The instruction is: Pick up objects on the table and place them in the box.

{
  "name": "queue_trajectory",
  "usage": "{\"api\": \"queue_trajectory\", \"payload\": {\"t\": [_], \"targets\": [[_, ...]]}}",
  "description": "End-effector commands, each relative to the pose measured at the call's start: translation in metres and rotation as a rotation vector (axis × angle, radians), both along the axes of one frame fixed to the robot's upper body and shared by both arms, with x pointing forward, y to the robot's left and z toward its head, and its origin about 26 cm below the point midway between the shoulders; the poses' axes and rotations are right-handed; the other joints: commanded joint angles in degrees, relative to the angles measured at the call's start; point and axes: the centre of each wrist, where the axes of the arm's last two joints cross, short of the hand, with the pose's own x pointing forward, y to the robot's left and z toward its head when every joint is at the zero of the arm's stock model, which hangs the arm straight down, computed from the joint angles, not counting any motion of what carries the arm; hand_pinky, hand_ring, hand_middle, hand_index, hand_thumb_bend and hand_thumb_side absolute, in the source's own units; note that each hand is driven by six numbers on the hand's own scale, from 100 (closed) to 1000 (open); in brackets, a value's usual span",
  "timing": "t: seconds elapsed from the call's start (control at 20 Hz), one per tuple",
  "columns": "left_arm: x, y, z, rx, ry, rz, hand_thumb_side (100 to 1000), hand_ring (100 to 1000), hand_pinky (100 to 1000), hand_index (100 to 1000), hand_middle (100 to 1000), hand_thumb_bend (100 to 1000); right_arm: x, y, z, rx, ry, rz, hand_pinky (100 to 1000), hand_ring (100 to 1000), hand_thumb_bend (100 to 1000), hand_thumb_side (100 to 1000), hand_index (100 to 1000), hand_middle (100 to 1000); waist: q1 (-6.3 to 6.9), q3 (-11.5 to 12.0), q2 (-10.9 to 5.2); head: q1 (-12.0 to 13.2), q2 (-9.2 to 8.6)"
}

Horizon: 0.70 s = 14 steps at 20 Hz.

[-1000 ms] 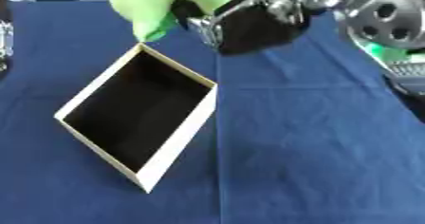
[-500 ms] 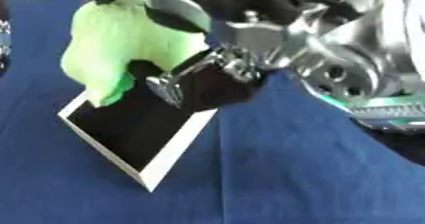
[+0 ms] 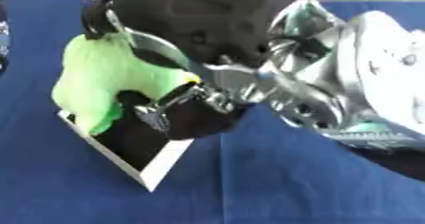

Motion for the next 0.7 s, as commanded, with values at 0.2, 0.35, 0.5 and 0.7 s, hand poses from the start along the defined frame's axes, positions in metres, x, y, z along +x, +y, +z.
{"api": "queue_trajectory", "payload": {"t": [0.2, 0.35, 0.5, 0.7], "targets": [[-0.004, -0.001, 0.006, 0.012, -0.024, -0.011, 555, 640, 519, 777, 539, 230, 0.003, 0.01, -0.002, -0.048, 0.238, -0.154, 676, 496, 100, 201, 612, 463, 0.04, 0.33, -1.11, -0.31, -0.1], [-0.004, -0.001, 0.005, 0.01, -0.022, -0.011, 541, 640, 519, 777, 538, 217, 0.018, 0.017, -0.011, -0.082, 0.273, -0.197, 670, 501, 100, 203, 609, 461, -0.03, 0.55, -1.02, -0.38, -0.12], [-0.004, 0.0, 0.005, 0.008, -0.02, -0.01, 553, 639, 518, 777, 537, 240, 0.03, 0.018, -0.017, -0.08, 0.287, -0.228, 667, 497, 100, 202, 611, 461, -0.06, 0.56, -0.87, -0.29, -0.11], [-0.004, -0.001, 0.005, 0.009, -0.021, -0.013, 552, 639, 519, 777, 536, 239, 0.04, 0.018, -0.02, -0.063, 0.283, -0.246, 669, 494, 100, 202, 612, 461, -0.01, 0.43, -0.77, -0.24, -0.11]]}}
